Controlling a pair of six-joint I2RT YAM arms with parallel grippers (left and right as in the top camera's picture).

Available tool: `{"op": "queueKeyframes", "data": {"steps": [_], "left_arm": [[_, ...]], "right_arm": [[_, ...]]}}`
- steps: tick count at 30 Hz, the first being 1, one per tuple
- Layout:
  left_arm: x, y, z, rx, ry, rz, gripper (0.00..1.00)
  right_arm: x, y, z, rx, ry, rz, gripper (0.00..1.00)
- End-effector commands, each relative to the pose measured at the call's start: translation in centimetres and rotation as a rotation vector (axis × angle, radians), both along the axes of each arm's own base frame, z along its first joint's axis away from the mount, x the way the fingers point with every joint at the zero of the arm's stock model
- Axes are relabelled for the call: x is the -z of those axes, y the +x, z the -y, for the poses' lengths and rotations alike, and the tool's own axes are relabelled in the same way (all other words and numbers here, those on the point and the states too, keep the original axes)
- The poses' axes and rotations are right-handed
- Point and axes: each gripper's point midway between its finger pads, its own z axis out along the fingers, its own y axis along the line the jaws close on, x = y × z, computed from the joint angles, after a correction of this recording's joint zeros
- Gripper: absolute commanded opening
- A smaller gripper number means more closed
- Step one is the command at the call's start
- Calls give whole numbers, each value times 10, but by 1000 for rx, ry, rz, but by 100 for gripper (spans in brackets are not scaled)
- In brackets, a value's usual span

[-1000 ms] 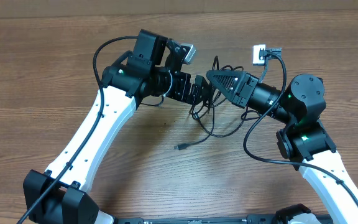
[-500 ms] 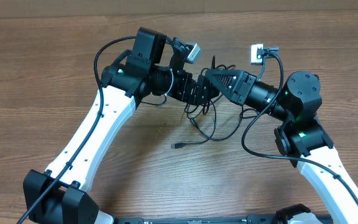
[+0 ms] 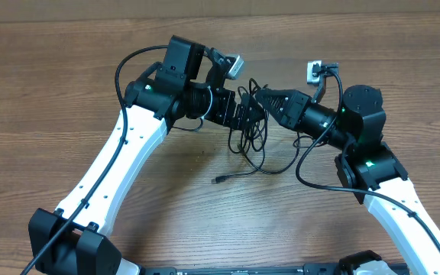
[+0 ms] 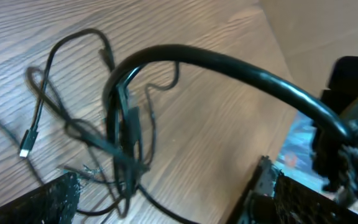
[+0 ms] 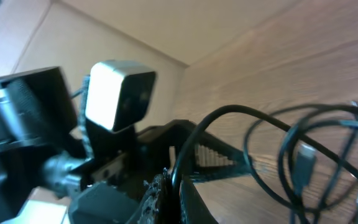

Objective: Untangle cables

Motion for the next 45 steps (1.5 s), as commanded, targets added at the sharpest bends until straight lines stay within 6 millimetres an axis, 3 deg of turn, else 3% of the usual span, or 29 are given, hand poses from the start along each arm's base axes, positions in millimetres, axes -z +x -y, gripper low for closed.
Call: {"op": "queueKeyframes", "data": {"steps": [1, 4, 8, 14, 16, 24, 29, 34, 39, 45], "left_arm": [[18, 13, -20, -98, 139, 19, 100], [32, 17, -38, -208, 236, -25, 100], [34, 16, -41, -221, 247, -40, 100], [35, 19, -45, -239, 270, -29, 100], [39, 22, -53, -273, 310, -23, 100], [51, 36, -102, -597, 464, -76, 100], [55, 42, -139, -726, 477, -147, 100], [58, 45, -177, -819, 487, -197, 99], [59, 47, -195, -862, 490, -215, 99], [59, 48, -198, -868, 489, -218, 99]], "right_arm": [[5, 12, 13, 91, -73, 17, 8], [25, 14, 22, 134, -143, -31, 16], [44, 11, 23, 114, -215, -55, 27], [95, 7, 24, 44, -350, -143, 59], [112, 5, 22, 3, -383, -168, 64], [151, -9, -13, -214, -410, -169, 75], [149, -15, -44, -256, -449, -82, 81], [153, -15, -64, -232, -606, 66, 83], [161, -7, -73, -194, -781, 215, 83], [179, 7, -88, -240, -858, 352, 80]]}}
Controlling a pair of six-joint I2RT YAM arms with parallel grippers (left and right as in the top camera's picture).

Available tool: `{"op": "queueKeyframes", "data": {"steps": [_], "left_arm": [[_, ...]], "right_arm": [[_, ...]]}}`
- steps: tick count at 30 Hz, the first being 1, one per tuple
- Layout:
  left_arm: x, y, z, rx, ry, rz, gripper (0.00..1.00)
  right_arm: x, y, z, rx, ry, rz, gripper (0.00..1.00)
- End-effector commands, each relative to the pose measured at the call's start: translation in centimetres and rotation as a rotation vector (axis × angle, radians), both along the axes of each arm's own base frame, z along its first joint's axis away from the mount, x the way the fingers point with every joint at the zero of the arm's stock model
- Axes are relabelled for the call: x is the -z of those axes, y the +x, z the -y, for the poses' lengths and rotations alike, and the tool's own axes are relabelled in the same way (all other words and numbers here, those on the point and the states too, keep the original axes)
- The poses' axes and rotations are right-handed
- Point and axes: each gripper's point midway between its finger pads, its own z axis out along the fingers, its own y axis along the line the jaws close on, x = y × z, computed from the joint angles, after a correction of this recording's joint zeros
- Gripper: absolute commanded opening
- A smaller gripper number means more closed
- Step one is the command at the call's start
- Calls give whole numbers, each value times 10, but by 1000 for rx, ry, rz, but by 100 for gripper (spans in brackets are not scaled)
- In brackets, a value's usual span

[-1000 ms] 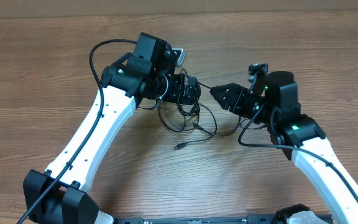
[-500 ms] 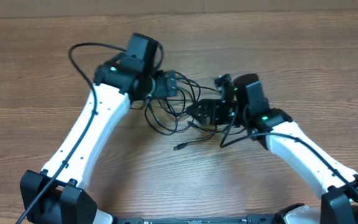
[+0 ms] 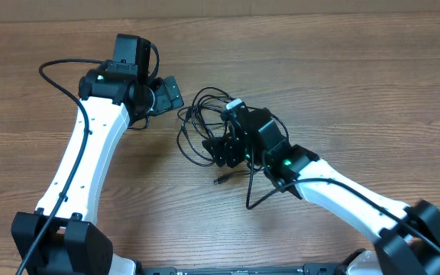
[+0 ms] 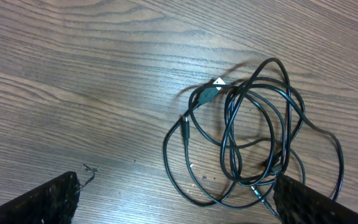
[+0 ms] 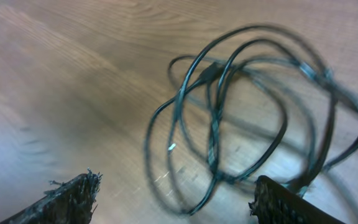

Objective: Untangle cables

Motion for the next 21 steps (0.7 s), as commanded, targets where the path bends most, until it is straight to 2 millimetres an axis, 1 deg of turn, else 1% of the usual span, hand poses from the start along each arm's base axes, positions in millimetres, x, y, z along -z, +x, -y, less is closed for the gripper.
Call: {"op": "queueKeyframes", "data": {"steps": [1, 5, 10, 12, 16, 21], "left_arm": [[1, 1, -3, -27, 2, -5, 99], [1, 1, -3, -27, 2, -5, 100], [1, 1, -3, -27, 2, -5, 100], [1, 1, -3, -27, 2, -5, 100], [1, 1, -3, -27, 2, -5, 100], [1, 1, -3, -27, 2, -5, 100]], "right_arm": [[11, 21, -1, -24, -96, 117, 80], [27, 32, -11, -63, -113, 177, 80], [47, 39, -19, -82, -113, 194, 80], [47, 40, -23, -96, -93, 200, 80], [42, 37, -34, -137, -42, 214, 80], [42, 37, -35, -138, -42, 213, 80]]}}
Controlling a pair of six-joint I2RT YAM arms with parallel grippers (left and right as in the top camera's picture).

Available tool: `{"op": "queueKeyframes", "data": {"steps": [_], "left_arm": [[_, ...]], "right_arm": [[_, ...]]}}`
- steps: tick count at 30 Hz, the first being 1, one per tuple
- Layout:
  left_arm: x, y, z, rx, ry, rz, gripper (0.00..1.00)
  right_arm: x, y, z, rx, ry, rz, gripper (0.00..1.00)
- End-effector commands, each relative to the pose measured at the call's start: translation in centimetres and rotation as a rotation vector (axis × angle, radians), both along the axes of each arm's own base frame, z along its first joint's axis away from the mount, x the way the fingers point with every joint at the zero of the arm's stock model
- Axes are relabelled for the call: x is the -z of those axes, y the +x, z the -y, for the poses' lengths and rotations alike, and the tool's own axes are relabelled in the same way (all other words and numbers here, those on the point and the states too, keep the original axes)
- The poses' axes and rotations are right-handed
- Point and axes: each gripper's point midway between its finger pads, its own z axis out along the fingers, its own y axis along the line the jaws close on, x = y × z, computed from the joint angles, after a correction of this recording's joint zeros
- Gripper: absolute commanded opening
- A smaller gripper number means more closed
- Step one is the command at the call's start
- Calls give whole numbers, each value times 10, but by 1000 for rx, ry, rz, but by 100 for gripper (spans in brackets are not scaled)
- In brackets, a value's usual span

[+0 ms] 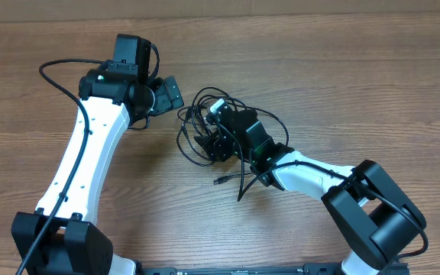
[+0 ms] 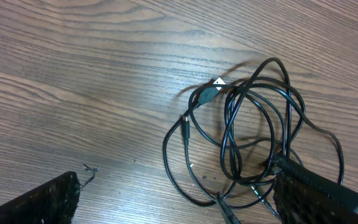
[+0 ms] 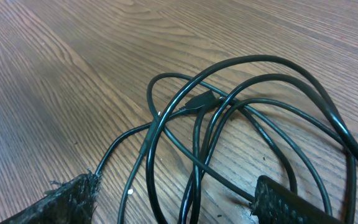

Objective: Untangle cables
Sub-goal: 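Hold the cable bundle on the table with the right gripper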

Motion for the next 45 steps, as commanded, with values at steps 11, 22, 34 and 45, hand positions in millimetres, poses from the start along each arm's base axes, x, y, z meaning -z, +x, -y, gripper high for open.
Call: {"op": "queueKeyframes", "data": {"steps": [11, 22, 34, 45], "left_arm": [[1, 1, -3, -27, 2, -4, 100], [1, 1, -3, -27, 2, -4, 100], [1, 1, -3, -27, 2, -4, 100], [1, 1, -3, -27, 2, -4, 100]], "right_arm": [[-2, 0, -6, -22, 9, 3, 81], [0, -1, -6, -22, 2, -6, 83], [5, -4, -4, -22, -12, -25, 84], [11, -8, 0, -28, -39, -44, 90]]}}
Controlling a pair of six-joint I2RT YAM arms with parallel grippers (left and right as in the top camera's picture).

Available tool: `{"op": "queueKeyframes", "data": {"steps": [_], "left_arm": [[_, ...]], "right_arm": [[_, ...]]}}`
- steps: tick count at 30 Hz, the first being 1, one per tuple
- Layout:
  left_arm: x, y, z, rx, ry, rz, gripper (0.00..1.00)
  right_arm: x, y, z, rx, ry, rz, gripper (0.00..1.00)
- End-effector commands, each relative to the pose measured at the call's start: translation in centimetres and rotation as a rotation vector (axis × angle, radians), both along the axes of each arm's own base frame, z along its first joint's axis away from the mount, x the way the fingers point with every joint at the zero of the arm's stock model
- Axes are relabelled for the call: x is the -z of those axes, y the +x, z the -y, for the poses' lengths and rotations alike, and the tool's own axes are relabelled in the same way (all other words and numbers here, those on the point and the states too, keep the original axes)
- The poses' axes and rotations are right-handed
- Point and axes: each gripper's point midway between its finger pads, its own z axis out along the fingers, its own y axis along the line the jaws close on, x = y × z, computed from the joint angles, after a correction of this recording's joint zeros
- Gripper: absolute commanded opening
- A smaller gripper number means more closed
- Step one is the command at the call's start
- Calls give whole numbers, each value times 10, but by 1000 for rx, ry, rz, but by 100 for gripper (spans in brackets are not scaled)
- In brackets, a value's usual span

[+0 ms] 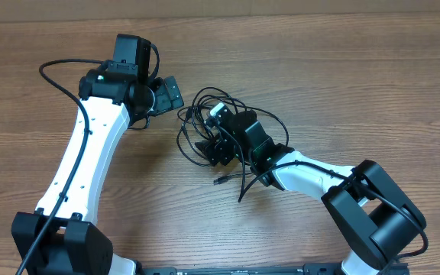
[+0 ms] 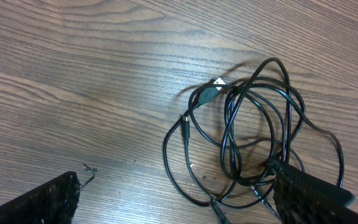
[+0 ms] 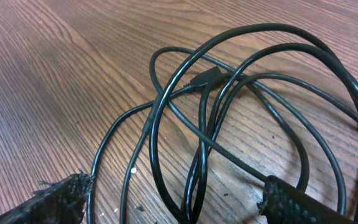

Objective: Untangle cables
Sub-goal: 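Hold the cable bundle on the table with the right gripper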

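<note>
A tangle of thin black cables lies in loops on the wooden table, with one plug end trailing toward the front. In the left wrist view the tangle shows whole, a plug at its top left. My right gripper is open and low over the tangle's left side. Several cable loops lie between its spread fingers. My left gripper is open and empty, off the tangle to the back left. Its own view shows the gripper holding nothing.
The wooden table extends on all sides of the tangle. The right arm stretches in from the front right, the left arm from the front left. A pale wall edge runs along the back.
My right gripper has come a little nearer to the table, and the cable loops look larger between its fingers. The left arm and the tangle have not moved.
At first both grippers were close together above the table's middle, with the tangle hanging between them. Later the tangle lay on the table, the left gripper open at the back left and the right gripper open over the loops. It has since settled lower.
</note>
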Motion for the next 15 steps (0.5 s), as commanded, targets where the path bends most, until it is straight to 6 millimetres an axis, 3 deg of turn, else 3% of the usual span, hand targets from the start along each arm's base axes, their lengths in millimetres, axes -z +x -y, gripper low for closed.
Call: {"op": "queueKeyframes", "data": {"steps": [1, 15], "left_arm": [[1, 1, -3, -27, 2, -4, 100], [1, 1, -3, -27, 2, -4, 99]], "right_arm": [[0, 1, -4, -24, -17, 17, 90], [1, 8, -9, -86, -47, 117, 89]]}}
